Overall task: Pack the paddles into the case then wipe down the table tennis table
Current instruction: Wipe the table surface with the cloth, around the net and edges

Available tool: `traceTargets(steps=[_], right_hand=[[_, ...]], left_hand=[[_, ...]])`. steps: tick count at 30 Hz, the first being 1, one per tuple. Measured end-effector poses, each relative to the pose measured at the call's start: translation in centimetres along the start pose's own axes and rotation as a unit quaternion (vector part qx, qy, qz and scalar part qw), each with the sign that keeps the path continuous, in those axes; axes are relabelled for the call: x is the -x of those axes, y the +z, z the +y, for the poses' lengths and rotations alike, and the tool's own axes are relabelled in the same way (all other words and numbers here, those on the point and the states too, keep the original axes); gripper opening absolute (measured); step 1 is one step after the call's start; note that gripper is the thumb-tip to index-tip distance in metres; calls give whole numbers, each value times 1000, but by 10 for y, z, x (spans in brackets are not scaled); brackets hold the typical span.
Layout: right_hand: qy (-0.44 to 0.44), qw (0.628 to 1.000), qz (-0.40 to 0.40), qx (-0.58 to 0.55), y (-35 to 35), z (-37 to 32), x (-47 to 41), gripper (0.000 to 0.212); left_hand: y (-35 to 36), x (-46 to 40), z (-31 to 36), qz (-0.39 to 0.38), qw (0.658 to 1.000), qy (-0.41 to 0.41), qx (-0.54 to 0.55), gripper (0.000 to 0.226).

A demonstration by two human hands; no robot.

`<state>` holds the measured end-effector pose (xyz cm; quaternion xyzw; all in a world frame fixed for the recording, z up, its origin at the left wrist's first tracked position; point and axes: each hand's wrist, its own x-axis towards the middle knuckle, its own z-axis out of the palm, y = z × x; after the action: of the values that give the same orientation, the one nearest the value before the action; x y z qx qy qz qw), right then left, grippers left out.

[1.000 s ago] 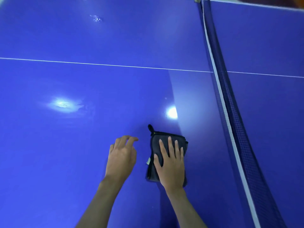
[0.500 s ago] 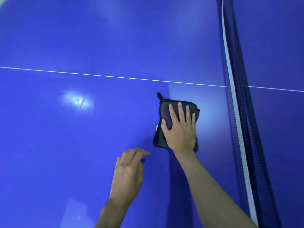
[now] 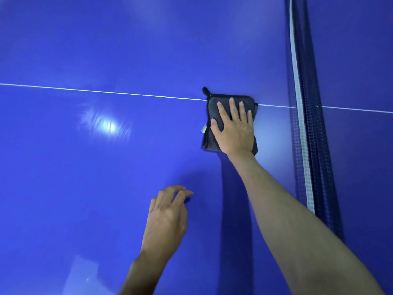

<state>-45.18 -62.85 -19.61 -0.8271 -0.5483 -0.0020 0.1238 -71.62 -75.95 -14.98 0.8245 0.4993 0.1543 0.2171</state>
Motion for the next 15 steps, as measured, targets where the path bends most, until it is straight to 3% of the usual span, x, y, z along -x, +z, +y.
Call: traceTargets(steps=[15], right_hand=[[62,997,-46,31,-48,-21,304,62]], left_hand=[[-35,71,-8,-17,996,82,-12,38]])
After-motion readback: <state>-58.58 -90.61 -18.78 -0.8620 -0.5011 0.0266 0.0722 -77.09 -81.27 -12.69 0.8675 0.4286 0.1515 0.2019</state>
